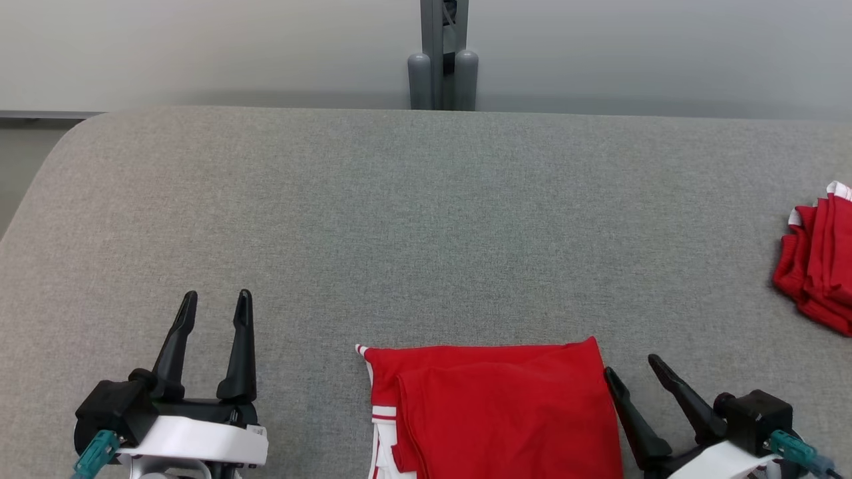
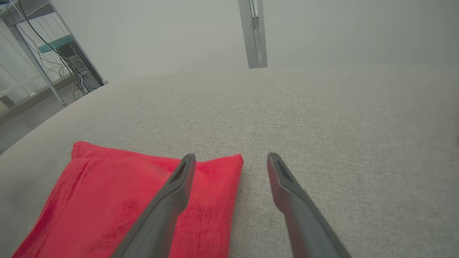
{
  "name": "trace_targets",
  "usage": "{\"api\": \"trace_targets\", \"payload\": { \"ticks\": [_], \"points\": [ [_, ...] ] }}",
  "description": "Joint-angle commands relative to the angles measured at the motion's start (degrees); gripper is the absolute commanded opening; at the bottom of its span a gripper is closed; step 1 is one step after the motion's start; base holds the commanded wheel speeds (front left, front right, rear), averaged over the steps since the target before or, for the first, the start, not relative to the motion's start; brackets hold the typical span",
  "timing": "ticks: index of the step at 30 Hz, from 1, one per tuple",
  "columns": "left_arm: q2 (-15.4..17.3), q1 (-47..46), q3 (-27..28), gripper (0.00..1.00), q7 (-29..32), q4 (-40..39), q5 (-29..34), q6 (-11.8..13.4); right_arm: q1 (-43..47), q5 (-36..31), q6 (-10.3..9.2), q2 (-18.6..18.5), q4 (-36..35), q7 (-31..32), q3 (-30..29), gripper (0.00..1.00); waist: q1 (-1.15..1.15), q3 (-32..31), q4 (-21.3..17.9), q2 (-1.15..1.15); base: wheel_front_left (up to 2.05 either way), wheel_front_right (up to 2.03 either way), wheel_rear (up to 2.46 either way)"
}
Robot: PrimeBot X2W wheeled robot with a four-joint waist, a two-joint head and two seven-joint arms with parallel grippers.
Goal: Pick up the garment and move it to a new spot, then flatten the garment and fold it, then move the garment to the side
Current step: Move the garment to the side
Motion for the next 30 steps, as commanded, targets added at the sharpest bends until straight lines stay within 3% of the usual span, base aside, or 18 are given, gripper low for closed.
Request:
{"api": "trace_targets", "payload": {
  "ticks": [1,11,21,22,23,24,30],
  "points": [
    [0.2,-0.9,0.2,1.00,-0.2,0.2,0.1,-0.4,0.1,1.4,-0.04,-2.0,0.2,1.1,1.3,1.00,0.00,0.5,0.2,0.00,0.00,0.00,0.00],
    [0.2,-2.1,-0.2,1.00,-0.2,0.4,-0.4,-0.7,-1.0,16.0,-0.04,-4.6,3.3,13.9,7.1,1.00,0.00,2.3,1.4,0.00,0.00,0.00,0.00],
    [0.2,-3.1,-0.3,1.00,-0.2,0.9,-0.3,-0.9,-3.9,18.9,-0.04,-3.6,5.4,16.1,11.8,1.00,0.00,3.9,2.8,0.00,0.00,0.00,0.00],
    [0.2,-3.0,-0.4,1.00,-0.2,1.0,-0.3,-0.9,-4.1,18.8,-0.04,-3.7,5.8,16.0,12.3,0.81,0.00,3.9,2.8,0.00,0.00,0.00,0.00],
    [0.2,-3.0,-0.4,1.00,-0.2,1.0,-0.3,-0.9,-4.4,18.6,-0.04,-4.0,6.0,15.6,12.8,0.21,0.00,4.0,2.9,0.00,0.00,0.00,0.00],
    [0.2,-3.1,-0.5,1.00,-0.2,1.0,-0.3,-0.9,-4.7,18.3,-0.04,-4.3,6.1,15.2,13.2,0.00,0.00,4.0,3.0,0.00,0.00,0.00,0.00],
    [0.2,-3.0,-0.2,1.00,-0.2,1.1,-0.3,-0.9,-7.3,16.3,-0.05,-6.6,7.0,12.1,13.0,0.00,0.00,3.7,2.6,0.00,0.00,0.00,0.00]
  ]
}}
